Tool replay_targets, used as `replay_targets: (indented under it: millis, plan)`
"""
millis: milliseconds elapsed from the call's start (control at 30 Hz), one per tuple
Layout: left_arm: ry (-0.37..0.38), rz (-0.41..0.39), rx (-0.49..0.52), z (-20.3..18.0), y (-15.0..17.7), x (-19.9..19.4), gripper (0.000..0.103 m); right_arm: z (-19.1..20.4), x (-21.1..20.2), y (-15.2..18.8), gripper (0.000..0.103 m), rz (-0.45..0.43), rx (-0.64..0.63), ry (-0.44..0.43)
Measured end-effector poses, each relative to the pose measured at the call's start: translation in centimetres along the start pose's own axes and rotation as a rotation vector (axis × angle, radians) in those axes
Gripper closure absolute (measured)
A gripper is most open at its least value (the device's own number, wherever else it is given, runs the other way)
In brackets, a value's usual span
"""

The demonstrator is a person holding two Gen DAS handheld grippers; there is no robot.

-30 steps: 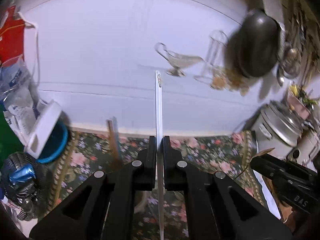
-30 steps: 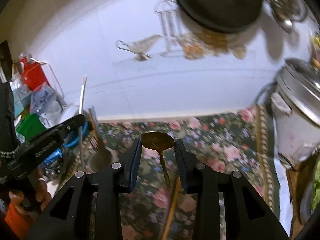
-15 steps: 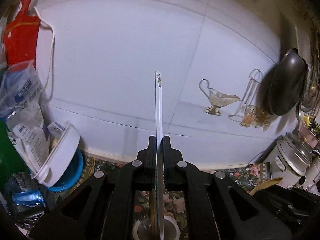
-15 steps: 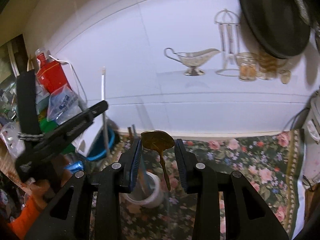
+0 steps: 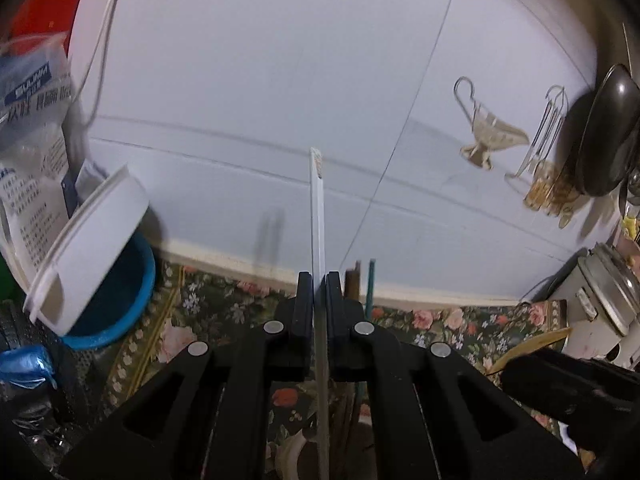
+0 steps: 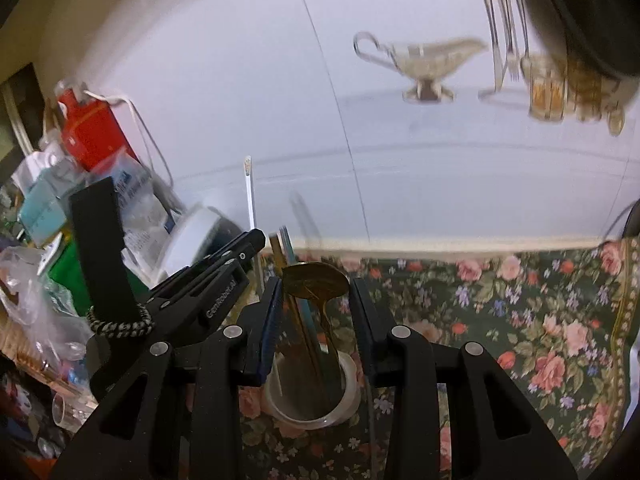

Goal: Organize utensils
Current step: 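Carry the knife and gold spoon over the white cup with both tools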

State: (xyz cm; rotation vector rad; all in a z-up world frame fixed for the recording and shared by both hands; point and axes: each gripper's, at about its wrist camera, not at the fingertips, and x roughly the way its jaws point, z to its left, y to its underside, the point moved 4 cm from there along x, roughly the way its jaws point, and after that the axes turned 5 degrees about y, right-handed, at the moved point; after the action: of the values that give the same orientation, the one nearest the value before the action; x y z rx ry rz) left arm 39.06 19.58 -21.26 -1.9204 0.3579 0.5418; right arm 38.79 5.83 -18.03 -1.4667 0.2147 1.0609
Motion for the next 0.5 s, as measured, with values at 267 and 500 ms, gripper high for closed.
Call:
replay_targets:
  millis: [267,500]
  plan:
    - [0.03,0.024,0.012,0.0,1.4,-1.0,0.099,-0.2,2.8,2.4,0.072,0.107,-0.012,0.021]
    - [0.029,-0.09,0.023,-0.8,-0.8,-3.1,0.099,-0.4,3.6,3.4,0.072,0.146,-0.01,0.027]
